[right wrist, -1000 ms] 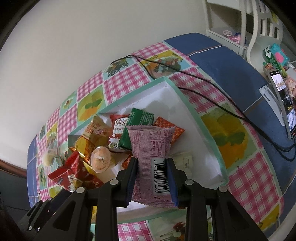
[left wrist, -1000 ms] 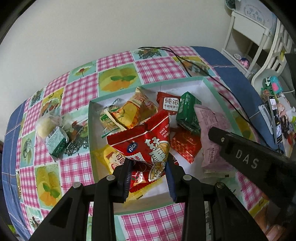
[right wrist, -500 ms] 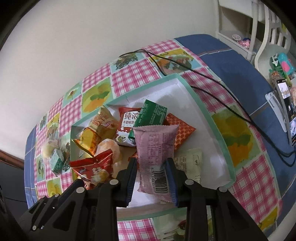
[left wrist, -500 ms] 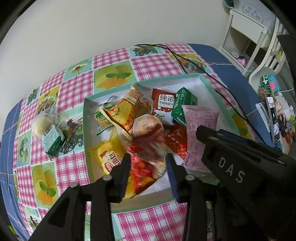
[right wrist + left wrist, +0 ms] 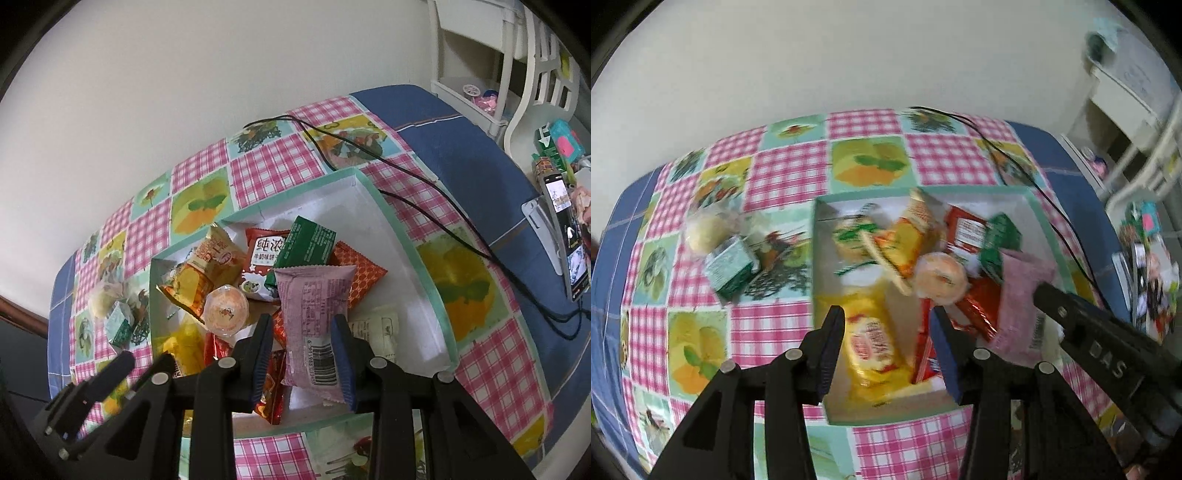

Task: Organize snacks
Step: 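Open both grippers to drop the red bag and pink packet into the tray, then move both grippers back over the remaining bun and green cake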

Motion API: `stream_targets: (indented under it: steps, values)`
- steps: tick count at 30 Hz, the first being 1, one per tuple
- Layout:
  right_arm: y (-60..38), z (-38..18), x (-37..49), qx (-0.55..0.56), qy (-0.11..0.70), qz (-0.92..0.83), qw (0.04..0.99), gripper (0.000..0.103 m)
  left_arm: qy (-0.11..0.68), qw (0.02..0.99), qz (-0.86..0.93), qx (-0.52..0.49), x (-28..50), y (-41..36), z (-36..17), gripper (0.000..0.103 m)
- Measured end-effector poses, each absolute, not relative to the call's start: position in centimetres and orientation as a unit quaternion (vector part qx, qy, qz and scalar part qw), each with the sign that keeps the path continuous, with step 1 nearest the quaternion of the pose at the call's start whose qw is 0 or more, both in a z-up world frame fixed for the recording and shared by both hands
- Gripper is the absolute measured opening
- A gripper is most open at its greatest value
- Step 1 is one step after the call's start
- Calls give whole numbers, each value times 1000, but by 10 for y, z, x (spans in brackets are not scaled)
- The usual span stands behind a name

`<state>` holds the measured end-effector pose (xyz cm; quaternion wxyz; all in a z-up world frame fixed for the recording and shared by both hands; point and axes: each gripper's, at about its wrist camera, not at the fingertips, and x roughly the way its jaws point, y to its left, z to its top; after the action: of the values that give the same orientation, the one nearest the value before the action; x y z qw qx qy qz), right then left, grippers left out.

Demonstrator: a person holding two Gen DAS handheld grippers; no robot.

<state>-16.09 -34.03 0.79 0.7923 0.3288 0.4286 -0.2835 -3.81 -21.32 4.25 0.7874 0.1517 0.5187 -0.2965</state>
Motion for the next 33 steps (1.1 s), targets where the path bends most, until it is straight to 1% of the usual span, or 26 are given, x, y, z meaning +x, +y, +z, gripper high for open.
stream_targets:
  steps: [3, 4, 10, 12, 13, 14, 15, 16, 20, 24, 27, 28, 29, 30, 31, 33]
  values:
    - [-337, 8, -158, 323, 431, -281, 794, 35, 522, 797, -277, 126, -25, -199, 45, 52]
    - [-335, 9, -157, 321, 432, -280, 795, 35, 523, 801, -268, 116, -19, -192, 47, 55]
    - [-326, 10, -148, 310, 438, -273, 799, 35, 526, 811, -243, 85, 0, -170, 49, 57]
    - [-323, 10, -145, 304, 440, -273, 799, 36, 531, 811, -236, 75, 5, -164, 48, 61]
    - [-322, 10, -144, 302, 441, -274, 800, 38, 532, 811, -233, 71, 7, -162, 47, 65]
    - [-321, 9, -143, 299, 442, -276, 799, 52, 535, 810, -231, 68, 9, -160, 46, 69]
    - [-320, 9, -143, 296, 442, -279, 799, 66, 537, 809, -229, 65, 11, -158, 44, 70]
    - [-320, 9, -143, 294, 441, -282, 800, 75, 539, 809, -227, 64, 12, -157, 43, 71]
    - [-319, 8, -141, 296, 442, -278, 800, 80, 540, 810, -218, 68, 15, -153, 40, 79]
    - [-317, 6, -139, 292, 447, -279, 798, 85, 541, 812, -209, 68, 18, -150, 38, 80]
    - [-317, 5, -139, 291, 446, -278, 799, 91, 538, 814, -206, 72, 19, -148, 37, 80]
    - [-316, 5, -138, 291, 446, -278, 800, 95, 536, 816, -203, 73, 19, -147, 37, 82]
    - [-316, 6, -138, 290, 446, -278, 800, 100, 535, 817, -201, 74, 20, -146, 36, 86]
    - [-316, 6, -138, 290, 446, -278, 800, 102, 535, 818, -199, 74, 20, -146, 36, 88]
    - [-315, 5, -137, 289, 446, -276, 801, 103, 534, 819, -197, 72, 21, -144, 36, 91]
    - [-314, 5, -136, 287, 447, -274, 801, 103, 532, 822, -192, 70, 22, -142, 36, 91]
